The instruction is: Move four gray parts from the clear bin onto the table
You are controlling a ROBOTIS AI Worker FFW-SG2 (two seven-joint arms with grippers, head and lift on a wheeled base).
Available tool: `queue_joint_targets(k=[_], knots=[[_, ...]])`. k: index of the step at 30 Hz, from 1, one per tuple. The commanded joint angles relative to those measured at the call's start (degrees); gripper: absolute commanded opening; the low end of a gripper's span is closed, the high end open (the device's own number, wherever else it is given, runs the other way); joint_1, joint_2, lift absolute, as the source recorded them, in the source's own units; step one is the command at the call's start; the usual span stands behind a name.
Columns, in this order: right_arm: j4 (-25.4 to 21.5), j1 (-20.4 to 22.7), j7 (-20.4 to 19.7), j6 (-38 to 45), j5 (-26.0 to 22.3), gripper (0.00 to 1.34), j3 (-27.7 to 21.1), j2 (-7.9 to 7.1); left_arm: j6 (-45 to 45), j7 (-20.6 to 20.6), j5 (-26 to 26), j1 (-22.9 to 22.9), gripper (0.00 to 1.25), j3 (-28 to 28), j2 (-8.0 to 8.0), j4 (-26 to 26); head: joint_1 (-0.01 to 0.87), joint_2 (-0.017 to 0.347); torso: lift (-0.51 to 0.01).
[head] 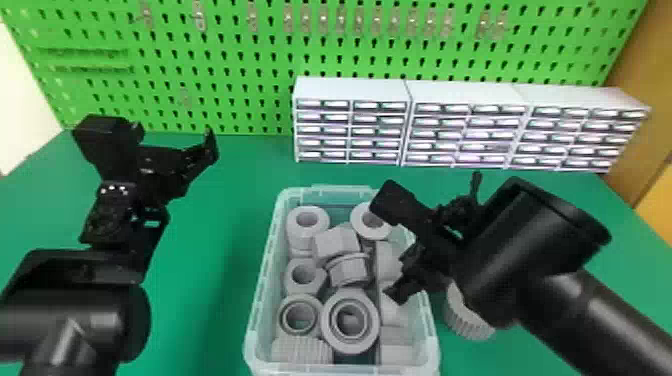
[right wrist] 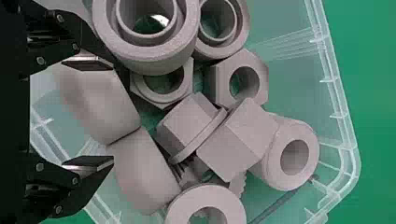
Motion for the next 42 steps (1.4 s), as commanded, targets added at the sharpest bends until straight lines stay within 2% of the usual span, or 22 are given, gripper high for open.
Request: queue_joint_targets(k=[1,7,15,21,30,33,37,42], knots=[[0.00,-3.74,-0.02,-0.43,-3.44,0.81,2.26,-1.63,0.00,0.00,0.00,-0.19,1.16,-0.31,0.00,0.30,0.686,0.026,-0.050],[0.00,-7.34,-0.11,-1.93,-6.51,0.81,3.66,-2.60,0.09,0.00,0.00,-0.37,1.16,-0.93,0.00,0.74,0.686,0.026,-0.050],[0.09,-10.16,-0.11,-3.07,-9.94,0.81,5.42,-2.69,0.44,0.00,-0.17,-0.19,1.16,-1.10,0.00,0.92,0.686,0.026,-0.050],[0.53,-11.91,-0.11,-2.81,-15.48,0.81,6.83,-2.86,0.79,-0.09,-0.17,-0.02,1.16,-1.10,0.09,0.92,0.686,0.026,-0.050],[0.09,-13.14,-0.02,1.68,-24.09,0.81,7.97,-4.18,0.88,-0.09,-0.26,0.42,1.16,-0.93,0.09,0.83,0.686,0.026,-0.050],[-2.19,-13.50,0.33,5.28,-21.19,0.81,7.88,-4.80,0.88,-0.09,-0.26,0.51,1.16,-0.75,0.09,0.83,0.686,0.026,-0.050],[-3.95,-13.85,9.21,7.92,-9.24,0.81,8.58,-5.06,0.88,-0.09,-0.26,0.51,1.16,-0.84,0.00,0.83,0.686,0.026,-0.050],[-3.95,-14.02,16.42,8.36,-0.71,0.81,9.64,-5.15,0.88,-0.09,-0.26,0.51,1.16,-0.84,0.00,0.83,0.686,0.026,-0.050]])
